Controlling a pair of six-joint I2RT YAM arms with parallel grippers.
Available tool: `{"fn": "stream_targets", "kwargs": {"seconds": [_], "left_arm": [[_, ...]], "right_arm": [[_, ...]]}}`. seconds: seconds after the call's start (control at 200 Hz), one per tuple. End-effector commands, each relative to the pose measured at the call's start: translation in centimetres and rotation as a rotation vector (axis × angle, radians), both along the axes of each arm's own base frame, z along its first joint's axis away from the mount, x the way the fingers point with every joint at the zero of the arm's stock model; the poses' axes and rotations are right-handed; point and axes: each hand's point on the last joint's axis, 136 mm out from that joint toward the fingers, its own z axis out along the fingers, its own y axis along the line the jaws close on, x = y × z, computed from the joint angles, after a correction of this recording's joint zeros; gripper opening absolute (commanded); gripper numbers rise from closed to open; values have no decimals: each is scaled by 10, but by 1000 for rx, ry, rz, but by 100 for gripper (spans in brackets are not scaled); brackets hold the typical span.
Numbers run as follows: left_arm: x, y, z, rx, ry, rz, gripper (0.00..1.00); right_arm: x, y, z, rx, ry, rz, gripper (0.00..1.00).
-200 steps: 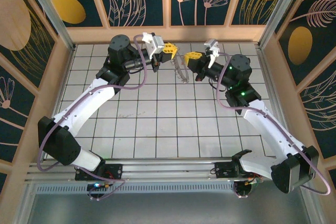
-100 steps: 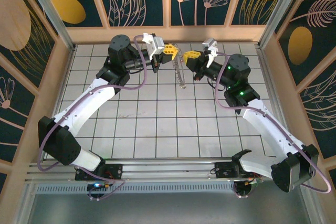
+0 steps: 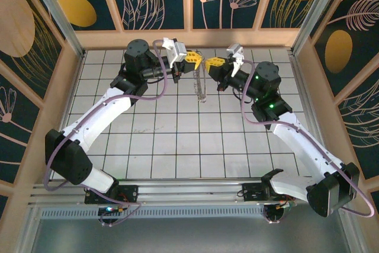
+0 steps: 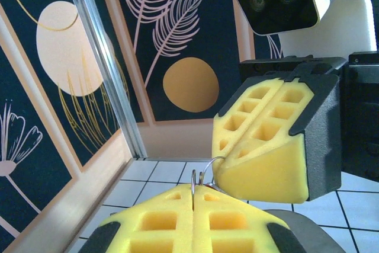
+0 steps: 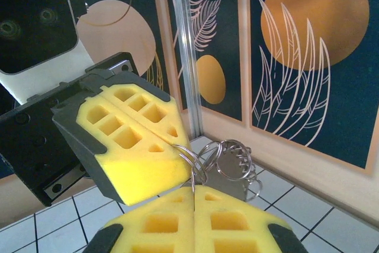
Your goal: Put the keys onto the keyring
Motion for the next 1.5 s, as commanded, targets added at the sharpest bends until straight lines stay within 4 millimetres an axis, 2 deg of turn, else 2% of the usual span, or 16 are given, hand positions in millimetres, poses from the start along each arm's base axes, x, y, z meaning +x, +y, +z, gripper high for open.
{"fn": "stream_targets", "kwargs": {"seconds": [0.0, 0.585, 1.246, 1.496], "left_arm": [[-7, -3, 5, -18, -17, -38, 0], [-9, -4, 2, -12, -11, -58, 0], [-26, -3, 3, -13, -51, -112, 0], [-29, 0, 7, -23, -66, -109, 0]], "right_arm": [[-8, -2, 38, 45, -110, -5, 0], [-11, 1, 44, 46, -128, -2, 0], [7, 8, 31, -4, -101, -19, 0], [21, -7, 19, 5, -60, -61, 0]]}}
